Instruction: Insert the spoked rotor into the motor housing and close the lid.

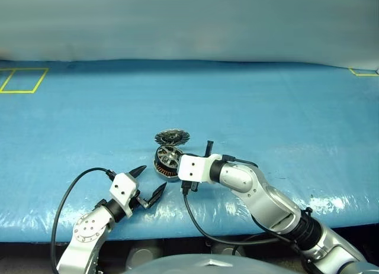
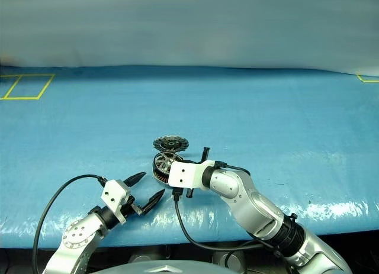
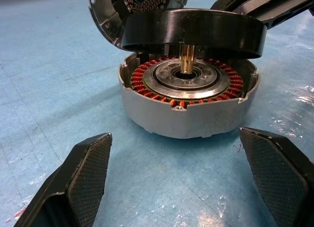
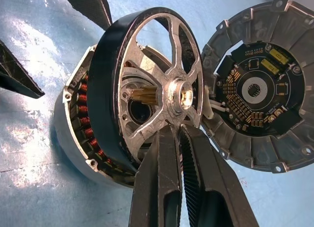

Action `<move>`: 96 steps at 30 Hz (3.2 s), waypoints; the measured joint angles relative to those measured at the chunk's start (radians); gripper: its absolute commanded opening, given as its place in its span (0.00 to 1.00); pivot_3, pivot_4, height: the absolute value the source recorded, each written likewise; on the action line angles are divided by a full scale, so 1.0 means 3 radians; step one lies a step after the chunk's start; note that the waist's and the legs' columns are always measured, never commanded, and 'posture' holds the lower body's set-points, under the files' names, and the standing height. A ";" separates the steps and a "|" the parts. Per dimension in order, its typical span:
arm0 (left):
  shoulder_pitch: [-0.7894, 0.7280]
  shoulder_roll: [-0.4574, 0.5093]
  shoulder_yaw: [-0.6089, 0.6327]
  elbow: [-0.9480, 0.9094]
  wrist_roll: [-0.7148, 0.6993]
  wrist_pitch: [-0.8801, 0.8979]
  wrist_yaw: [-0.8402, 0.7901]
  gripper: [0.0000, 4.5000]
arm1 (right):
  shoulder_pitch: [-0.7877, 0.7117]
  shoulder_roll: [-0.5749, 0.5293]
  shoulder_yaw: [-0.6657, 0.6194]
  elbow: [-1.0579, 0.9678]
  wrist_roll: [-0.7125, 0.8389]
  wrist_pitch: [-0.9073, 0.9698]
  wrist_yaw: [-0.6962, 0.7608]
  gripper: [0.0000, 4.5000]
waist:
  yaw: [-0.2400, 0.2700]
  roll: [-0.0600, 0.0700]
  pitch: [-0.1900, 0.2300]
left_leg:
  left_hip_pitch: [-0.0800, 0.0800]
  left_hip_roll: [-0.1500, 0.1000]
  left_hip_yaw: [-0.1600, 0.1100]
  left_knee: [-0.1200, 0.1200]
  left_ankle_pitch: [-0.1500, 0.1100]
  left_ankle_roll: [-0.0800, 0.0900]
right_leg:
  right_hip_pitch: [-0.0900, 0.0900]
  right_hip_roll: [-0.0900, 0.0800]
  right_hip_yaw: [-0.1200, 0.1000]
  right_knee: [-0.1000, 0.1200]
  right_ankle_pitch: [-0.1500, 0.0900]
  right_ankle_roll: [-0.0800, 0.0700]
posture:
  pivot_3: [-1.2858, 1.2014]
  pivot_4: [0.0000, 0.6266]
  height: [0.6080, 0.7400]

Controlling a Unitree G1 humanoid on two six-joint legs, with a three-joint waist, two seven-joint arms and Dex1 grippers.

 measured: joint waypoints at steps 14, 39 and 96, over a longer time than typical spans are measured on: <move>-0.0002 0.0000 0.0000 0.0000 0.0000 -0.0002 -0.0001 1.00 | 0.0130 0.0020 -0.0102 0.0061 -0.0173 -0.0130 0.0186 0.39 | 0.0007 -0.0001 0.0000 | 0.0000 0.0000 0.0000 0.0000 0.0000 0.0000 | 0.0001 0.0000 0.0000 0.0000 0.0000 0.0000 | 0.52 0.24 1.00; 0.0017 0.0004 0.0033 0.0000 -0.0067 -0.0007 -0.0012 1.00 | 0.0312 0.1141 -0.1025 -0.0372 0.0790 0.1251 0.0224 0.01 | -0.0010 0.0001 -0.0001 | 0.0001 0.0002 -0.0002 -0.0001 0.0000 0.0000 | -0.0002 0.0002 0.0001 0.0003 0.0000 -0.0001 | 0.52 0.24 1.00; -0.3943 0.0063 0.0339 0.3632 -0.0459 0.0450 -0.1671 0.01 | 0.1843 0.1037 -0.1269 -0.0118 0.1480 -0.0360 -0.0564 0.00 | -0.0043 -0.0017 -0.0008 | 0.0002 -0.0002 -0.0004 0.0006 0.0003 -0.0003 | 0.0006 0.0009 0.0007 0.0003 0.0016 0.0025 | 0.52 0.24 1.00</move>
